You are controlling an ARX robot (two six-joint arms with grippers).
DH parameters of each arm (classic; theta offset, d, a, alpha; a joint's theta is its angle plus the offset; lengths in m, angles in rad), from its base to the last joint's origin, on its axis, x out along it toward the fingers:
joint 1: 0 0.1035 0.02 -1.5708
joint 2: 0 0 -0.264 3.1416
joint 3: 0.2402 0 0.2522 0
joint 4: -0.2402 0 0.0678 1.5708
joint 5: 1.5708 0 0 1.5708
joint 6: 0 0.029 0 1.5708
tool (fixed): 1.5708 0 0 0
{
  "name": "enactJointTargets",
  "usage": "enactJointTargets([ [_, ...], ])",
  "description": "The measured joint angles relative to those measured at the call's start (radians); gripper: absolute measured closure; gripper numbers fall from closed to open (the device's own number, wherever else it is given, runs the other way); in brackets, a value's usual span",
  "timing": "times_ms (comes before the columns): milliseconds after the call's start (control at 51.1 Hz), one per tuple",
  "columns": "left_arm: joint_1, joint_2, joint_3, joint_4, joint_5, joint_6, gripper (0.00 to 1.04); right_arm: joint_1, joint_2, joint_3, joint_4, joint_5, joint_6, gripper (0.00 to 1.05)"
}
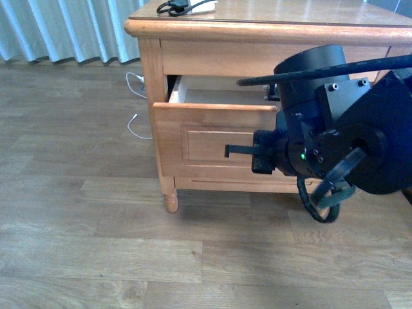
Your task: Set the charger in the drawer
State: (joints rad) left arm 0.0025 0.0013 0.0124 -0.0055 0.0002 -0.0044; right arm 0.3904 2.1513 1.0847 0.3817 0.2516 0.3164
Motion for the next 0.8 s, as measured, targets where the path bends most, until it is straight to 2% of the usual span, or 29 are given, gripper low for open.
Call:
enactJointTargets([
  [235, 0.0, 0.0, 0.0, 0.0, 0.0, 0.0, 0.06, 0.04, -0.141, -0.201, 0.002, -0.026, 0.037, 0.8],
  [469, 0.0, 0.0, 0.0, 0.0, 0.0, 0.0, 0.06, 0.073, -0.218, -0.319, 0.018, -0.025, 0.06, 0.8],
  [567, 0.0, 0.0, 0.0, 0.0, 0.0, 0.0, 0.06, 0.077, -0.229, -0.336, 0.02, -0.027, 0.07, 0.67],
  [704, 0.0, 0.0, 0.0, 0.0, 0.0, 0.0, 0.06, 0.085, -0.293, -0.372, 0.002, -0.034, 0.084, 0.39],
  [802, 0.0, 0.0, 0.0, 0.0, 0.0, 0.0, 0.06, 0.084, -0.375, -0.396, -0.023, -0.044, 0.087, 0.23],
])
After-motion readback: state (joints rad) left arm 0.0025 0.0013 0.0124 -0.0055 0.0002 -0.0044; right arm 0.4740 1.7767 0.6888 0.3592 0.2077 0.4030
